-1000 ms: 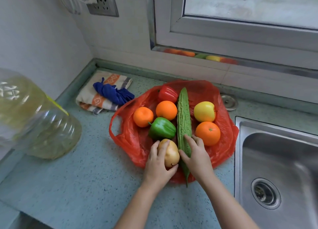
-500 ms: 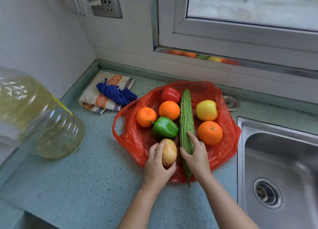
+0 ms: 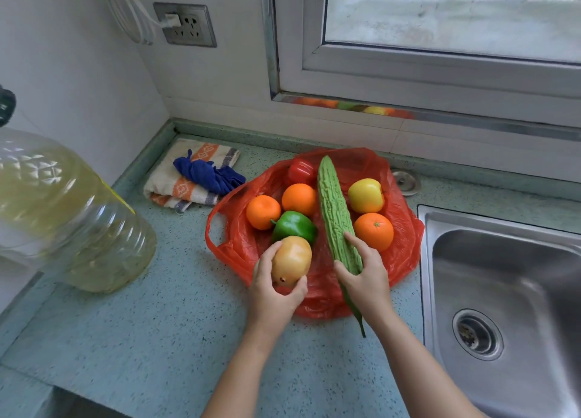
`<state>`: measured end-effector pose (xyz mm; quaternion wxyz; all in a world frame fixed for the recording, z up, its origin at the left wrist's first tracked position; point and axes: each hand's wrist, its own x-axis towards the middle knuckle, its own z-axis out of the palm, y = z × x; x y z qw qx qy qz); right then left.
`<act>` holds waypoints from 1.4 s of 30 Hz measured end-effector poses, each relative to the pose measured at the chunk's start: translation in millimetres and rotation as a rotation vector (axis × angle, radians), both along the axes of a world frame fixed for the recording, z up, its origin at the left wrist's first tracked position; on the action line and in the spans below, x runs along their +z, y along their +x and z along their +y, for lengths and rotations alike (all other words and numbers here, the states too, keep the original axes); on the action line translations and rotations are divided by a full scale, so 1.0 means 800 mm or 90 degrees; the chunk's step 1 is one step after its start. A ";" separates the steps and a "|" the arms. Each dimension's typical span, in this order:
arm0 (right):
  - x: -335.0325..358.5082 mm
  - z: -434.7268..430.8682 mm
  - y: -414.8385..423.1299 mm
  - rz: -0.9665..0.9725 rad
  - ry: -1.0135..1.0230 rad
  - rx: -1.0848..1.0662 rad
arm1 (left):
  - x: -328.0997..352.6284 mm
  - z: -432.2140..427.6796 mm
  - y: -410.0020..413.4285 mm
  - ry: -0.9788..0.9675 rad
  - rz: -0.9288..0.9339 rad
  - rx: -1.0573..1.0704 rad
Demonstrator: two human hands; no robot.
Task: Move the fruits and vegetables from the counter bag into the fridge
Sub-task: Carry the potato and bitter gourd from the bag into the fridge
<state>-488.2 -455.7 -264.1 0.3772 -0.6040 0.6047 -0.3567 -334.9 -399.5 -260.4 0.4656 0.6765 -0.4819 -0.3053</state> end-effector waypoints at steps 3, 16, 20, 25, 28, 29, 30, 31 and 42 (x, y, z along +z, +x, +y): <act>0.023 0.010 -0.005 -0.010 -0.032 0.003 | 0.023 0.003 0.005 -0.025 0.039 -0.054; 0.112 0.127 -0.021 -0.050 -0.099 -0.213 | 0.096 0.025 0.009 -0.053 0.168 -0.353; 0.120 0.185 -0.020 -0.043 -0.096 -0.318 | 0.102 0.046 -0.002 -0.044 0.192 -0.462; 0.126 0.261 -0.027 -0.023 -0.106 -0.438 | 0.100 0.078 -0.031 -0.018 0.191 -0.588; 0.134 0.304 -0.041 -0.022 -0.119 -0.510 | 0.105 0.097 -0.060 -0.016 0.189 -0.657; 0.136 0.318 -0.046 -0.016 -0.126 -0.533 | 0.107 0.105 -0.071 -0.014 0.190 -0.681; 0.138 0.334 -0.052 -0.012 -0.134 -0.557 | 0.109 0.114 -0.083 -0.012 0.190 -0.706; 0.140 0.349 -0.056 -0.012 -0.144 -0.585 | 0.111 0.124 -0.094 -0.008 0.188 -0.731; 0.156 0.562 -0.119 0.087 -0.223 -0.848 | 0.136 0.287 -0.237 -0.002 0.219 -0.990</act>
